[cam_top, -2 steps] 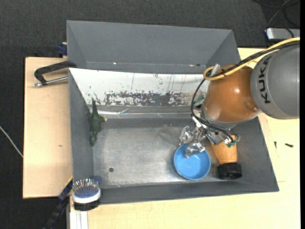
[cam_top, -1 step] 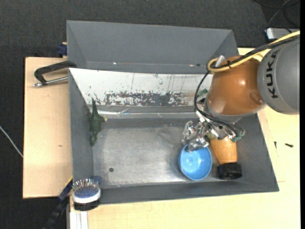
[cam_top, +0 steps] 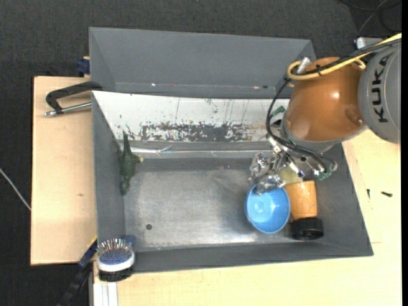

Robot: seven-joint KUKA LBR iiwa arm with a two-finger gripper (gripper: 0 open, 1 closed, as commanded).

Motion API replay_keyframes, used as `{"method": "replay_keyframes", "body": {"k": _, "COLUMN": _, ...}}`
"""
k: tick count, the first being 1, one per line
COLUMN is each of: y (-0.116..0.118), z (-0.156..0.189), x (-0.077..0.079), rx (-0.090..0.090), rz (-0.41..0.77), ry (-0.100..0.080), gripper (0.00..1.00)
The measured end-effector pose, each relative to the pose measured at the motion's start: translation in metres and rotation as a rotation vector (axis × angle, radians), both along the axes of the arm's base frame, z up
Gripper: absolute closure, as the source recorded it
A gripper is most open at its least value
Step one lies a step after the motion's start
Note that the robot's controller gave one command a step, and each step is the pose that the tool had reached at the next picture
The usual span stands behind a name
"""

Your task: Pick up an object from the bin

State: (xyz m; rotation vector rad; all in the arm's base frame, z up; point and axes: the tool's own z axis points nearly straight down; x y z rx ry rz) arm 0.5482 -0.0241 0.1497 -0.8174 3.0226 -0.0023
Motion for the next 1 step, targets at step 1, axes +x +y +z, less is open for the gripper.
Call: {"method": "replay_keyframes", "body": {"k": 1, "y": 0.0011, "z": 0.0275, "x": 0.002, "rx": 0.0, "rz": -0.001, "ry": 0.001, "gripper": 1.0}}
